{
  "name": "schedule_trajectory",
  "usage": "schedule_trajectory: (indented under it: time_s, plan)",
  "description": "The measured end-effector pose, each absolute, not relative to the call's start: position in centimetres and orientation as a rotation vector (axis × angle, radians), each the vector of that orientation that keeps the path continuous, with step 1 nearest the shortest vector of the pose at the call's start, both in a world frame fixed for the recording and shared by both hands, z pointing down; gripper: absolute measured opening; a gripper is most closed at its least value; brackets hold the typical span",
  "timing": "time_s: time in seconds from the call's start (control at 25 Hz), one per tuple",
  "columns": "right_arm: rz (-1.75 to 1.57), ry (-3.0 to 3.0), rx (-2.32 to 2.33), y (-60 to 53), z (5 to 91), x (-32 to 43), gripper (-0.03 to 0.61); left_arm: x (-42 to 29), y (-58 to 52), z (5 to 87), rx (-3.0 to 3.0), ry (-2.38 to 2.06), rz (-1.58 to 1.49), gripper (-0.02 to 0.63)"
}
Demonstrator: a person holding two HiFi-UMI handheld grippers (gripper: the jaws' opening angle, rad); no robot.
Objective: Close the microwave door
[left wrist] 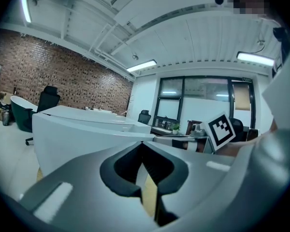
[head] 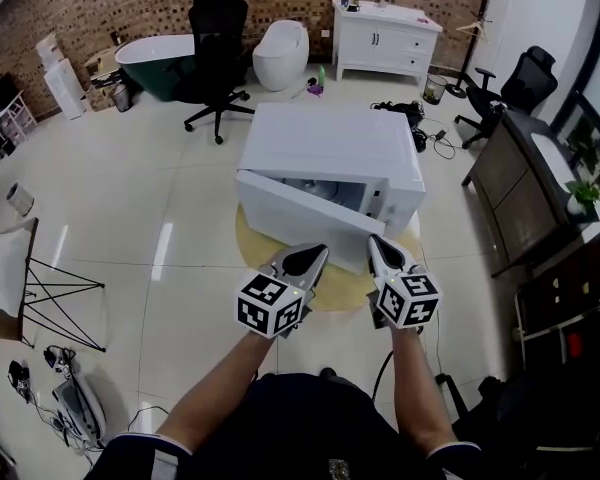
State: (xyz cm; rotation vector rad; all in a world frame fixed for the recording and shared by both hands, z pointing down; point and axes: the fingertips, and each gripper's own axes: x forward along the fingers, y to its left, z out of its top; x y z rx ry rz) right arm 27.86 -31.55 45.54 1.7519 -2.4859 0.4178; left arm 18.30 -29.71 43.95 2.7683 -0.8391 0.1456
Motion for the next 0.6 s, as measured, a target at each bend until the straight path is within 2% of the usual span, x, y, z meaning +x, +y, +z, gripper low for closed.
schedule_trajectory:
  time_s: [0.6]
  plan:
    - [0.369,-2.497,1.696,-38.6,45.6,30.6,0.002,20.5,-33.1,43.9,2.738,-0.937,0.126,0.012]
